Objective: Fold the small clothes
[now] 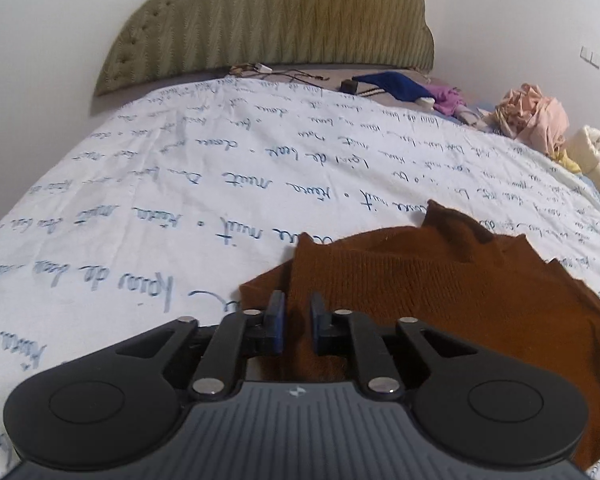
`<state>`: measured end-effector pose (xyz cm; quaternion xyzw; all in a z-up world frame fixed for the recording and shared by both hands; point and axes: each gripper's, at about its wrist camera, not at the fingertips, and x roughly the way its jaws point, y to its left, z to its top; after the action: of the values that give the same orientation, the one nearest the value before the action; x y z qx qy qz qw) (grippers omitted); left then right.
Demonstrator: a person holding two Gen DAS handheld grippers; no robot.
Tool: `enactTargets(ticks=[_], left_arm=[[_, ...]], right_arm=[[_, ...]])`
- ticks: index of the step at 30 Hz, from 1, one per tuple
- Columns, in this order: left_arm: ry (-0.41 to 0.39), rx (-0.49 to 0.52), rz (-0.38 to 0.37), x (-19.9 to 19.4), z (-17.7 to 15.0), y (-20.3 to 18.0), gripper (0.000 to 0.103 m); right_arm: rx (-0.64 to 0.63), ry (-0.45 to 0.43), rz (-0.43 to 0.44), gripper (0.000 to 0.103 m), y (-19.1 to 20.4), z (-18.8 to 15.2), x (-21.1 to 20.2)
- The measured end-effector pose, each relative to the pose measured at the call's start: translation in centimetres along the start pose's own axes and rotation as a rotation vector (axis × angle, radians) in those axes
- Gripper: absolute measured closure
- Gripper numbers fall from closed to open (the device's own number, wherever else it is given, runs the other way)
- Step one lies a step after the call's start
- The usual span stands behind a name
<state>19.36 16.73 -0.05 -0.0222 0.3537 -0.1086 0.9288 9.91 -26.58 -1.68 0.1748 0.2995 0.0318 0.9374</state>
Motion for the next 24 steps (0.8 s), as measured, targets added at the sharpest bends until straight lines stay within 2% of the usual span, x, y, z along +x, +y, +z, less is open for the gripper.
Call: enactTargets(ticks=[1,3,5,9,11,16,20,21,22,23,24], left_arm=[[-0.005,-0.012,0.006,-0.6,-0.1,0.3,0.076],[-0.027,-0.039,0.011,-2.1,-0.6,1.1,0.051],[-0.052,-0.055,-0.006,-3.8,-1.5,1.7,0.047],[-0.042,-0.067,-0.047,-6.3,-3.8,2.0,0.047],[-0.022,-0.038,-0.057,-7.0,-5.2,1.6,0.047],[0.008,0.035,-0.047,-7.6,-8.3,0.4,0.047],[0.047,0.042,-0.054,-6.9,-9.9,0.2,0.049],[0.053,0.039,-0.055,-6.8,-10.1,0.2,0.059],[0.060,0.034,-0.059,-6.7,-10.2,0.1,0.062],[0.059,0.028,-0.056,-6.8,-10.3,0.2,0.067],[0.054,0.024,-0.053,-6.9,-10.3,0.2,0.077]], right_arm=[[-0.007,-0.012,-0.010,0.050,0.0,0.0,-0.9],[-0.017,-0.037,-0.025,0.050,-0.2,-0.1,-2.8],[-0.010,-0.049,-0.026,0.050,-0.6,-0.4,-4.4],[0.020,-0.055,-0.010,0.048,-1.0,-1.8,-6.9],[0.037,-0.035,0.006,0.045,-0.9,-2.8,-7.3],[-0.005,0.035,0.028,0.045,0.6,-5.5,-7.2],[-0.001,0.062,0.005,0.045,1.0,-7.5,-7.0],[0.000,0.066,-0.004,0.044,1.0,-7.9,-6.9],[-0.009,0.071,-0.010,0.044,1.1,-8.3,-6.8],[-0.023,0.073,-0.020,0.047,1.2,-8.6,-6.8],[-0.039,0.068,-0.035,0.051,1.4,-8.8,-7.0]])
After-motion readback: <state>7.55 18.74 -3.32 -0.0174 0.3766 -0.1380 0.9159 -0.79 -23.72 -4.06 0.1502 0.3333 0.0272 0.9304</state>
